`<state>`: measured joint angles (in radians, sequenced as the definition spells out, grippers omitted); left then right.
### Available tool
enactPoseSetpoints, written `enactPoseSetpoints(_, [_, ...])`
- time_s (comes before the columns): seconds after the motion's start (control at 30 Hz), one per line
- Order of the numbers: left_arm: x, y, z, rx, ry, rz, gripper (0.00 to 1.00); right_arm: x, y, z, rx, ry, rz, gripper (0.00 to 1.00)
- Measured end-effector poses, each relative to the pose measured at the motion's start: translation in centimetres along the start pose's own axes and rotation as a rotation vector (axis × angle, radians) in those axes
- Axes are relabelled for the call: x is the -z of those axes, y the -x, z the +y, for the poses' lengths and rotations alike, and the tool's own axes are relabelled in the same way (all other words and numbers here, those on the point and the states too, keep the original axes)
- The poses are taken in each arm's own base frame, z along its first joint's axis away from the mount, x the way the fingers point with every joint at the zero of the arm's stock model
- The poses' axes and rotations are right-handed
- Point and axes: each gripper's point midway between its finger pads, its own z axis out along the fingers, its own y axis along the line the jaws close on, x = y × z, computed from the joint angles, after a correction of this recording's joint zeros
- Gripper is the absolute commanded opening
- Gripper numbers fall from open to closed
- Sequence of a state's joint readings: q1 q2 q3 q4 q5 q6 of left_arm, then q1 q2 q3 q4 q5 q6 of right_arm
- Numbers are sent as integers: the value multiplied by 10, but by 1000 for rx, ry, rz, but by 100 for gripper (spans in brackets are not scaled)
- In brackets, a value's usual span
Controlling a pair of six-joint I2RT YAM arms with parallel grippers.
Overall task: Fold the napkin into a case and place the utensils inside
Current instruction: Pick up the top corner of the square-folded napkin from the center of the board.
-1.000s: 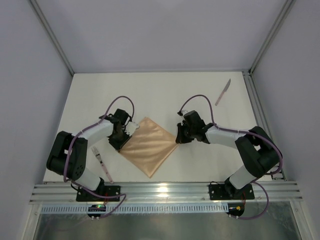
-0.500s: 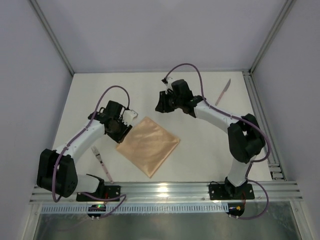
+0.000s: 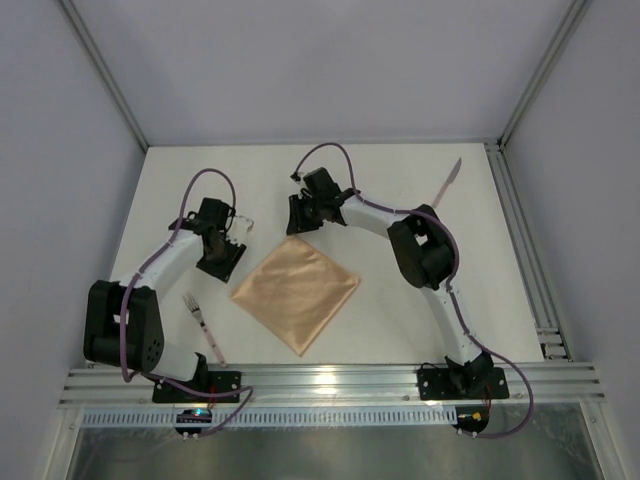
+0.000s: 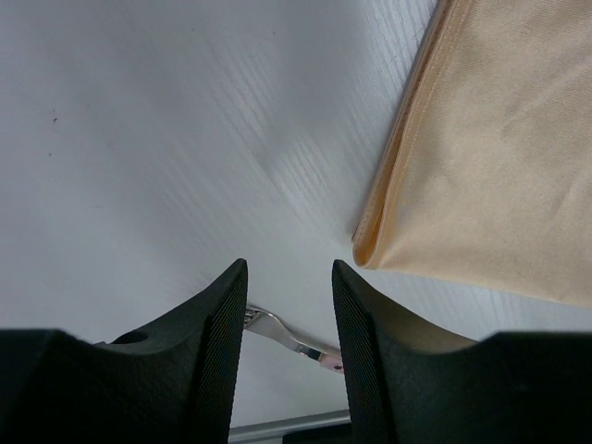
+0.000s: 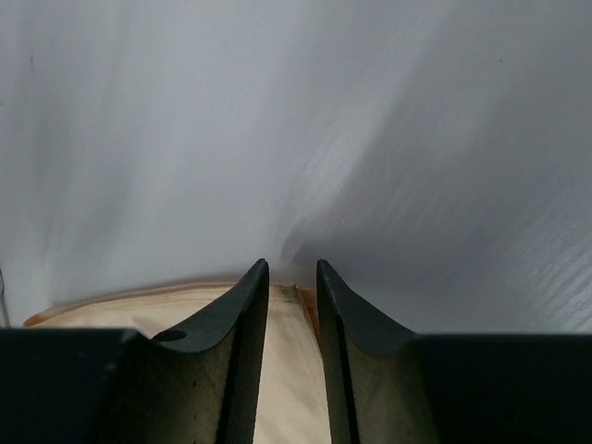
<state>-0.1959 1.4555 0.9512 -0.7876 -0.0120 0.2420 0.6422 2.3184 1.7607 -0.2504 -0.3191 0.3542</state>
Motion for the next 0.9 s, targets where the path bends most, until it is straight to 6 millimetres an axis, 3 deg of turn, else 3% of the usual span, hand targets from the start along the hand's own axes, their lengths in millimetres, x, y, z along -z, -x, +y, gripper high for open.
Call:
enactPoseSetpoints(0.37, [0, 2, 3, 1, 16, -6, 44, -3, -5, 2, -2, -6, 8, 15])
enactPoseSetpoints(0.57, [0, 2, 3, 1, 16, -6, 44, 3, -9, 5, -4, -9, 3, 19])
enactPoseSetpoints(0.7, [0, 2, 3, 1, 16, -6, 44, 12, -1, 13, 1, 0, -19, 26])
enactPoseSetpoints(0.9, [0, 2, 3, 1, 16, -6, 44, 26, 7, 21, 8, 21, -57, 26])
